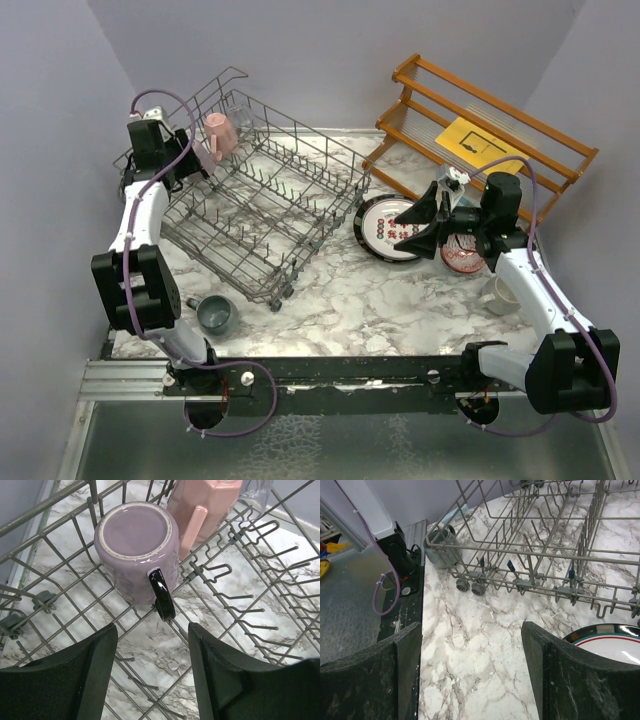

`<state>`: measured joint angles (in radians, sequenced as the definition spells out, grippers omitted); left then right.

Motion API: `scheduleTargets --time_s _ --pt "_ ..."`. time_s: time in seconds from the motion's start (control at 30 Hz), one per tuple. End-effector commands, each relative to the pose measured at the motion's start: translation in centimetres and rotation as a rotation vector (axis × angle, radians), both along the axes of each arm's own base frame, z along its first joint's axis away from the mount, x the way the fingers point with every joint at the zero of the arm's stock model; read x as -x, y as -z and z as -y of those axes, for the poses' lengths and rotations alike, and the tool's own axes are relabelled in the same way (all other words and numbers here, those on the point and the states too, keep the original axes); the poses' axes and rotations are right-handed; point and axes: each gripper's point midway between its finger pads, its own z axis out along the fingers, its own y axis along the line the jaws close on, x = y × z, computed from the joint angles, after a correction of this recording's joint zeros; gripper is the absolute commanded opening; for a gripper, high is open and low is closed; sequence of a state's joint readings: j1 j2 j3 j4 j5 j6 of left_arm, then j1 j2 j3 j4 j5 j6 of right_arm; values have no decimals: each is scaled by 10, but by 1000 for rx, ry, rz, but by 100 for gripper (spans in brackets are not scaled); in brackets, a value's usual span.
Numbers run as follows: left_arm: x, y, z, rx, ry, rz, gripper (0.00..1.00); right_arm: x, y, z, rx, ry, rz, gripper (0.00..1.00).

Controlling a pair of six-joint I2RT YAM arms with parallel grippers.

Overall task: Load the mixed dishes into the dish rack
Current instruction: Pick up the cup at the center of the board.

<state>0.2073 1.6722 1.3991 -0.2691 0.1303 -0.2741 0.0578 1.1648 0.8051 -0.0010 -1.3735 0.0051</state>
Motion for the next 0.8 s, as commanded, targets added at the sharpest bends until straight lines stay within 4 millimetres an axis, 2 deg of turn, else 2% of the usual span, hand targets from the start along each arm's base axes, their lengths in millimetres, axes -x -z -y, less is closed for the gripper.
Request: scheduleTargets --time_s 0.0,0.17,0.37,0.4,0.6,0.77 --pt "13 -40 6 -6 8 122 61 -1 -13 1 1 6 44 80" --pt "42 -65 24 51 33 225 64 2 -13 1 -2 -6 49 80" --pt "95 -87 42 129 13 335 86 8 -16 0 -12 -38 52 80" --pt "104 -89 47 149 19 350 87 9 -16 0 -14 -46 54 80" --pt "152 -102 85 311 105 367 87 19 -19 -1 -30 -102 73 80" --pt "176 -107 108 436 155 332 86 33 -20 -3 -53 -191 121 80"
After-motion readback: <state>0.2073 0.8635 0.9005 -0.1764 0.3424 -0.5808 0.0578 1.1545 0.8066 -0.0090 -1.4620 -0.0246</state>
